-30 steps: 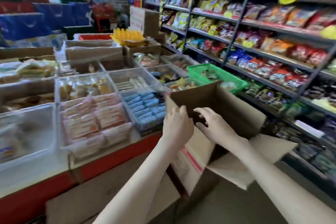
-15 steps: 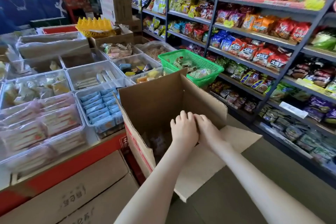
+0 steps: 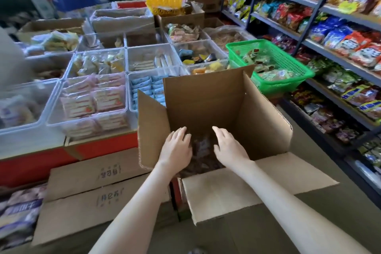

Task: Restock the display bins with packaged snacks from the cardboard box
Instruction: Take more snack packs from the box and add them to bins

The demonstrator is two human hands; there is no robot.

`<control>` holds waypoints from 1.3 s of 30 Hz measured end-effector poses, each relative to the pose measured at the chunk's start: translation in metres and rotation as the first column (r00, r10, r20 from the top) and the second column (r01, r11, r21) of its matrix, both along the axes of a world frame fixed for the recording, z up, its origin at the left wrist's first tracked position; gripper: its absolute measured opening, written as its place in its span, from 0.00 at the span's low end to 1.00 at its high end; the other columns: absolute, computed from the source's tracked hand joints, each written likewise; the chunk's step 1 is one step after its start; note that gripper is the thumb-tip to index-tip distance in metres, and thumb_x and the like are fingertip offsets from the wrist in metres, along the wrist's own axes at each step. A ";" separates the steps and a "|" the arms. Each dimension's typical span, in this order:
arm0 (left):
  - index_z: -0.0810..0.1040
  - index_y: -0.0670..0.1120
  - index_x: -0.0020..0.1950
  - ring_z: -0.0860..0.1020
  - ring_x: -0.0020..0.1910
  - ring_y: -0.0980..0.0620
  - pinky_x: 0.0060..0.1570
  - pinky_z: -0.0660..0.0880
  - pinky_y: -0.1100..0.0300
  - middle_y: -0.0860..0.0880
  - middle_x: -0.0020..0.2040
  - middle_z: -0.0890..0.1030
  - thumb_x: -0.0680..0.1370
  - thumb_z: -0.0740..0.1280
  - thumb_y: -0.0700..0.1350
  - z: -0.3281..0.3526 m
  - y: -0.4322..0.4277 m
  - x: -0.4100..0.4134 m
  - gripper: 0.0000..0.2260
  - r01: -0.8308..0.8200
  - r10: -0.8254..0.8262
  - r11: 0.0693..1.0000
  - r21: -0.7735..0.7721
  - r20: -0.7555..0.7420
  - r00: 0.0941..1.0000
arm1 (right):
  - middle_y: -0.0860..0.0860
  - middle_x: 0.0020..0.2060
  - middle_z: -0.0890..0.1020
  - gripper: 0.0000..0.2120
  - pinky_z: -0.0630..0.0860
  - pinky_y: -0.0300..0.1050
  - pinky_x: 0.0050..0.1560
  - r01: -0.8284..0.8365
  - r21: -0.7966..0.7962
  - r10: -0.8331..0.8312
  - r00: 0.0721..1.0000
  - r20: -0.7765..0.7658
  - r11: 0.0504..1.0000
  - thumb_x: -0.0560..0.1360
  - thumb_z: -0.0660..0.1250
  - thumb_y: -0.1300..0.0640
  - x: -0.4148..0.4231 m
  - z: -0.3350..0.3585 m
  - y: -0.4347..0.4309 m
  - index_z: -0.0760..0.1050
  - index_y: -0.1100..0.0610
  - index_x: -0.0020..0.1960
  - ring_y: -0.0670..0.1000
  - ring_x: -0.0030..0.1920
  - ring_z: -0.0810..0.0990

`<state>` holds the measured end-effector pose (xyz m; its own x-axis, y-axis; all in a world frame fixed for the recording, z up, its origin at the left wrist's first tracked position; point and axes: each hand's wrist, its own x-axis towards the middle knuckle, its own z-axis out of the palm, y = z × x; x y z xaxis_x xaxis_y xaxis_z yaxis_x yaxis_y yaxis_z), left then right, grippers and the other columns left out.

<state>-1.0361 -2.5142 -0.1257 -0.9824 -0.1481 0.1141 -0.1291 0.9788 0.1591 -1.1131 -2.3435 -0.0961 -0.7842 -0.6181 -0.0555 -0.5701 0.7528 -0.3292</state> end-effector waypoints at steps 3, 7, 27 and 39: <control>0.73 0.41 0.67 0.66 0.72 0.42 0.71 0.62 0.51 0.41 0.73 0.67 0.76 0.66 0.49 -0.016 -0.016 0.022 0.22 -0.061 0.056 0.997 0.051 0.092 0.994 | 0.52 0.70 0.63 0.27 0.69 0.46 0.59 -0.032 0.007 0.032 0.999 0.010 0.999 0.80 0.56 0.58 -0.006 -0.010 0.013 0.52 0.56 0.76 0.54 0.68 0.66; 0.71 0.44 0.70 0.63 0.74 0.44 0.73 0.53 0.54 0.45 0.73 0.67 0.78 0.63 0.53 -0.040 -0.019 0.039 0.23 -0.118 0.116 0.993 0.016 0.083 0.990 | 0.53 0.70 0.64 0.27 0.70 0.47 0.60 -0.053 0.025 0.051 0.996 0.070 0.998 0.79 0.57 0.59 -0.023 -0.029 0.024 0.53 0.56 0.76 0.55 0.68 0.67; 0.43 0.50 0.78 0.41 0.77 0.44 0.74 0.38 0.46 0.43 0.78 0.42 0.78 0.61 0.55 -0.134 0.008 -0.098 0.35 -0.166 0.072 0.980 0.112 0.575 0.815 | 0.54 0.75 0.57 0.35 0.67 0.52 0.68 -0.373 0.226 0.201 0.815 0.544 0.900 0.77 0.65 0.51 -0.123 -0.143 -0.028 0.50 0.54 0.77 0.56 0.73 0.60; 0.53 0.46 0.78 0.47 0.77 0.44 0.75 0.43 0.46 0.43 0.78 0.50 0.79 0.59 0.39 -0.122 -0.004 -0.094 0.28 -0.206 0.238 0.970 -0.130 0.680 0.694 | 0.58 0.52 0.76 0.24 0.72 0.45 0.48 -0.701 0.373 0.295 0.636 0.713 0.609 0.77 0.63 0.55 -0.077 -0.148 -0.072 0.64 0.62 0.70 0.55 0.50 0.76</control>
<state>-1.1297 -2.5181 -0.2480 -0.7296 -0.3832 -0.5664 -0.4007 0.9107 -0.1000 -1.1900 -2.4158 -0.2441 -0.0477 -0.5669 -0.8224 -0.7833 0.5322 -0.3213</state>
